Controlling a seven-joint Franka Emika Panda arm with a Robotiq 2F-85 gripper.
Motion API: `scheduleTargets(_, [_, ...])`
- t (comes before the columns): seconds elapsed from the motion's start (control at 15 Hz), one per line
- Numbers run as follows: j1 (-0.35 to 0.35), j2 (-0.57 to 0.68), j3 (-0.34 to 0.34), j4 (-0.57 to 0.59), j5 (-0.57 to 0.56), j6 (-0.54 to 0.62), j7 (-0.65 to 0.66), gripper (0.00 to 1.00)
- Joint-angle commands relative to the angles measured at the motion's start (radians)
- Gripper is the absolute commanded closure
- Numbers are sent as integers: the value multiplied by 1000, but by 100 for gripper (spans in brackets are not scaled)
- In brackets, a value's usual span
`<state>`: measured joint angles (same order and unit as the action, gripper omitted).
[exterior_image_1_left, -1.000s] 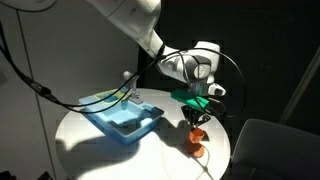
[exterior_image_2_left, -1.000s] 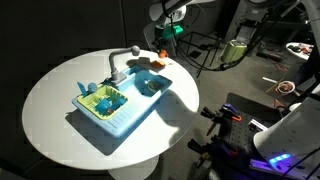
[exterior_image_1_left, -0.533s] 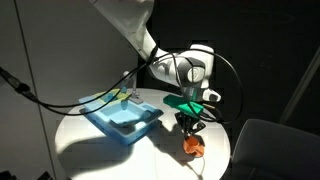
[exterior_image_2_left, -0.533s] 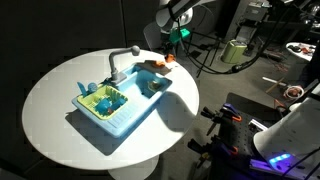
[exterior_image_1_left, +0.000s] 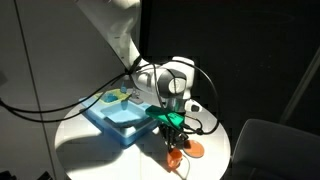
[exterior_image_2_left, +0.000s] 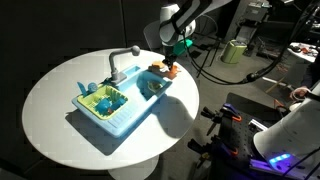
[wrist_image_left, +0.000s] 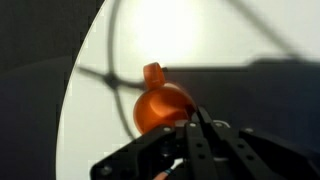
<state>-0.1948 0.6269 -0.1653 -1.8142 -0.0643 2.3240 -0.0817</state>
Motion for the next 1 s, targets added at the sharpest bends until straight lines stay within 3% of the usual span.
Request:
scheduleTargets(0.0, [30, -72, -21, -110, -52, 48, 46, 99])
scheduleTargets(0.93, [18, -102, -27, -212, -79, 204, 28, 99])
